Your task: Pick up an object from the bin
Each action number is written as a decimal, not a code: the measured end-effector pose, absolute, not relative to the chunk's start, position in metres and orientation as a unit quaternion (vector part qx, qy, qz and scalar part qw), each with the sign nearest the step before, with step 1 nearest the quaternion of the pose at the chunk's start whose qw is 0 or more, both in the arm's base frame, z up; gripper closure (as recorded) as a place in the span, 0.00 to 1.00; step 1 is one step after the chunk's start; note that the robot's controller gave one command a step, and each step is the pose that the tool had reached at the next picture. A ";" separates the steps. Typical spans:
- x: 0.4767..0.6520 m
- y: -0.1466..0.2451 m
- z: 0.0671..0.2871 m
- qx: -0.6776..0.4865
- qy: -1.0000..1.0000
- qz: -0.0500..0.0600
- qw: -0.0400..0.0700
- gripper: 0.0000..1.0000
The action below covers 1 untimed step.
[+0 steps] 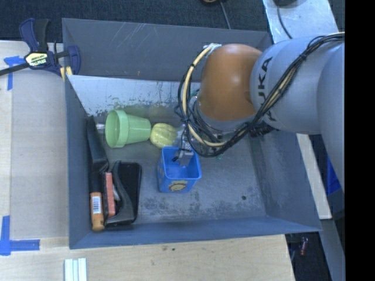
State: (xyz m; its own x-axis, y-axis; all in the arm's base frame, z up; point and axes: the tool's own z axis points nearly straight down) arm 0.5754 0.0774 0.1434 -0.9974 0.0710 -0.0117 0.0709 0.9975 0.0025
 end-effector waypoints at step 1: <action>0.582 0.083 0.246 0.019 1.000 0.001 0.006 1.00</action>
Offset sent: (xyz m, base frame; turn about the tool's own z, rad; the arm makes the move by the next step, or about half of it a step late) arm 0.0050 0.0097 0.0871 -0.0669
